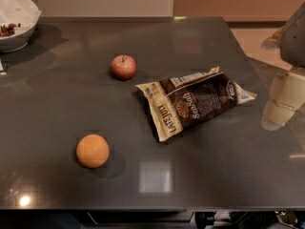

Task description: Pick brown chip bag

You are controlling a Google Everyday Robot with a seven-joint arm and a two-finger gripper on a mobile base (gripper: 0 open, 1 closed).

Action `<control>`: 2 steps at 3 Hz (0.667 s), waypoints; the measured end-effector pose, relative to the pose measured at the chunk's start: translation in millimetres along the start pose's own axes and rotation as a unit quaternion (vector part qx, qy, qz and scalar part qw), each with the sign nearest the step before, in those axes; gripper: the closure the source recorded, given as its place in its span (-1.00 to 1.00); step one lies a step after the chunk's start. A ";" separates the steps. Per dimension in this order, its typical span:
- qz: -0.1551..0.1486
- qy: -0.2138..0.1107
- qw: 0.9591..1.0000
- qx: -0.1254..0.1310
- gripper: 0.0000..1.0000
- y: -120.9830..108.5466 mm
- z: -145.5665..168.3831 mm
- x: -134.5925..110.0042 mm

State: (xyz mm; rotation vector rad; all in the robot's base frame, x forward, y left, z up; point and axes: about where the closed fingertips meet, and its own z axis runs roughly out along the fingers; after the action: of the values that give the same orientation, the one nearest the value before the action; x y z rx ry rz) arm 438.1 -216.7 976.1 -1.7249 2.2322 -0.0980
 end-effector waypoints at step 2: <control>-0.006 -0.002 1.000 -0.009 -1.00 -2.0 -0.1 -2.6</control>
Offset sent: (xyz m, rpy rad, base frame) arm 0.0036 0.0022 -0.0027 0.0104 0.0619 0.0378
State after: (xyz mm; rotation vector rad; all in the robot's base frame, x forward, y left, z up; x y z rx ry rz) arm 440.5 -214.8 977.2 -1.7463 2.2266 -0.0755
